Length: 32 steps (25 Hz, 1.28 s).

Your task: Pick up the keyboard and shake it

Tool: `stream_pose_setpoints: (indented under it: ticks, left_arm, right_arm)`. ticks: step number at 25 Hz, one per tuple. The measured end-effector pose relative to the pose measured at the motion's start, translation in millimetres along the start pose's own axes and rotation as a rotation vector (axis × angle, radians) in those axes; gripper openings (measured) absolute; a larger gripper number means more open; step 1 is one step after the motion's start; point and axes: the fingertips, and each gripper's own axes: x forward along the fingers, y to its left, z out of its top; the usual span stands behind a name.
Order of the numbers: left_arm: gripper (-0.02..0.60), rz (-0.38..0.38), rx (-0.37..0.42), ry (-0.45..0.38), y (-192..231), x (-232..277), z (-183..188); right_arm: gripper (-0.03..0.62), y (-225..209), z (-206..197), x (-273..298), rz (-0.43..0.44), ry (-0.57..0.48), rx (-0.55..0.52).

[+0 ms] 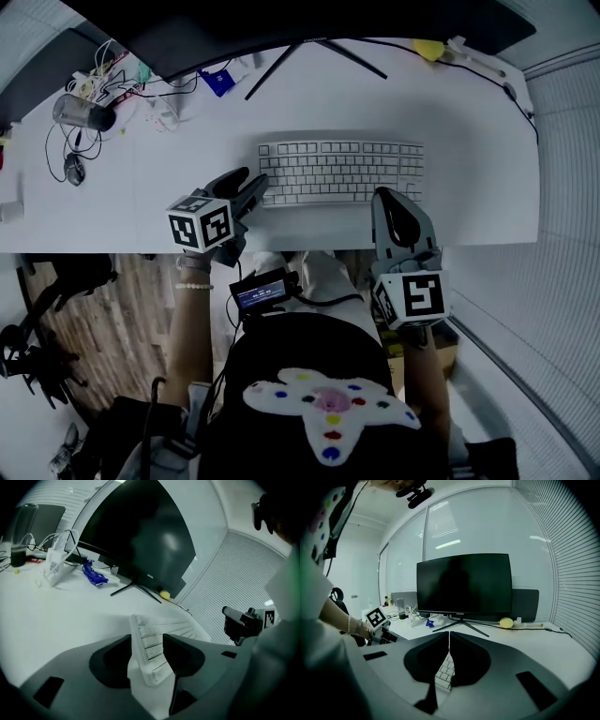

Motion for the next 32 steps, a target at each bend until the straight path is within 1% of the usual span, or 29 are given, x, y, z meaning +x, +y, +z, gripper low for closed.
stream_pose_setpoints:
  ticks: [5, 8, 11, 16, 23, 28, 30, 32]
  left_arm:
    - [0.216, -0.013, -0.063, 0.035, 3.6, 11.7, -9.3]
    - [0.227, -0.032, -0.108, 0.031, 3.8, 16.4, -9.6]
    - [0.230, -0.047, -0.148, 0.027, 4.1, 19.7, -10.5]
    - [0.238, -0.080, -0.174, 0.034, -3.4, 24.7, -9.3]
    - [0.239, -0.069, -0.186, 0.041, -3.8, 26.6, -9.3]
    - [0.236, -0.073, -0.235, 0.027, -1.7, 25.1, -7.8]
    - [0.227, -0.062, -0.239, 0.029, 0.0, 25.2, -8.3]
    - [0.198, -0.054, -0.240, 0.032, 1.7, 24.9, -8.8]
  right_arm:
    - [0.034, -3.5, -3.7, 2.1, 0.000, 0.007, 0.006]
    - [0.034, -4.5, -4.1, 3.6, 0.005, 0.013, -0.011]
    - [0.034, -6.2, -6.1, 3.9, -0.003, 0.017, 0.006]
    - [0.034, -8.5, -9.2, 4.9, -0.005, 0.033, 0.004]
    - [0.034, -17.1, -15.1, 5.7, -0.023, 0.048, 0.012]
    - [0.034, -27.0, -20.2, 6.2, -0.039, 0.071, 0.008]
    - [0.034, -32.5, -26.4, 6.7, -0.046, 0.089, 0.014]
    - [0.034, -40.8, -35.3, 8.1, -0.062, 0.113, 0.024]
